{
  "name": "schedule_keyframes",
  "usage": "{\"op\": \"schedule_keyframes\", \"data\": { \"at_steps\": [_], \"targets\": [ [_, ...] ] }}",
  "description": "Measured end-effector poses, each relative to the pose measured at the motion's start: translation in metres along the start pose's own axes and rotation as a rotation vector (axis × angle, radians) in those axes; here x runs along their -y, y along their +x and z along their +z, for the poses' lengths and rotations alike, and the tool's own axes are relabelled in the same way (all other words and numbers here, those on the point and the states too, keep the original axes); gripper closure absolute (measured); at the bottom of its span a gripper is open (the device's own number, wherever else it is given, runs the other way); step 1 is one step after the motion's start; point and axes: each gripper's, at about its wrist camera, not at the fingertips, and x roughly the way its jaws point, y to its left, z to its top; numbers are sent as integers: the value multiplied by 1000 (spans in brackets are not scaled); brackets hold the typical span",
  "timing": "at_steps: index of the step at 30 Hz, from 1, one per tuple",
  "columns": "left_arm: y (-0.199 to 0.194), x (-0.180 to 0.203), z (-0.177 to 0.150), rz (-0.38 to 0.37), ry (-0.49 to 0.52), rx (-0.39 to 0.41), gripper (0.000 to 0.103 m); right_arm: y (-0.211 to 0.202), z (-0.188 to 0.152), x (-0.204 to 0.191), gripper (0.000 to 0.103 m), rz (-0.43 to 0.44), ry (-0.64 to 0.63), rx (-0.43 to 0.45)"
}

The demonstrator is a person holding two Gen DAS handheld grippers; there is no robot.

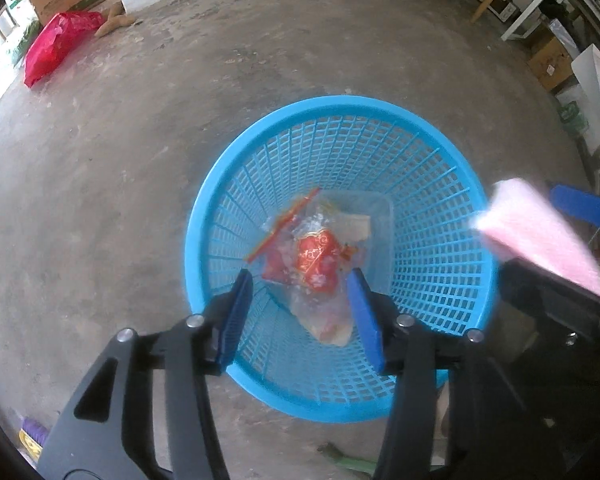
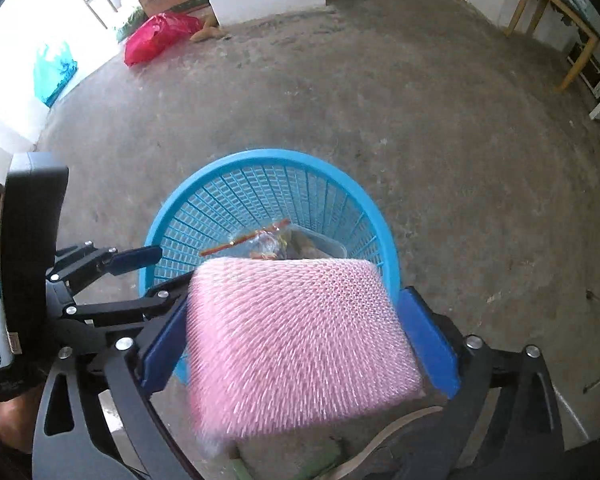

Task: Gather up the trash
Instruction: 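Open both tools to drop the snack bag and pink pad into the basket, then move both open tools back to the table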

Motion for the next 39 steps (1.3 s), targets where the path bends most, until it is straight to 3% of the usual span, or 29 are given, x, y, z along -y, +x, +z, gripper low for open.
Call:
{"op": "schedule_keyframes", "data": {
  "at_steps": [13, 18, 21, 26, 29, 34, 39],
  "targets": [
    [-26, -26, -1, 35, -72, 56, 56, -36, 2, 0, 6, 63, 19, 118],
    [-57, -10, 12, 7, -57, 118, 56, -63, 6, 13, 6, 79, 74, 163],
    [-82, 15, 29, -27, -9, 181, 51, -104, 8, 33, 6, 61, 82, 218],
    [-134, 90, 61, -113, 134, 296, 49, -185, -1, 102, 6, -3, 167, 301],
    [-166, 154, 80, -191, 257, 361, 42, -242, -26, 170, 6, -95, 256, 342],
    [-207, 306, 101, -391, 576, 420, 37, -309, -87, 278, 6, -266, 428, 360],
    [-222, 458, 99, -541, 872, 406, 37, -361, -164, 371, 6, -417, 629, 379]
  ]
}}
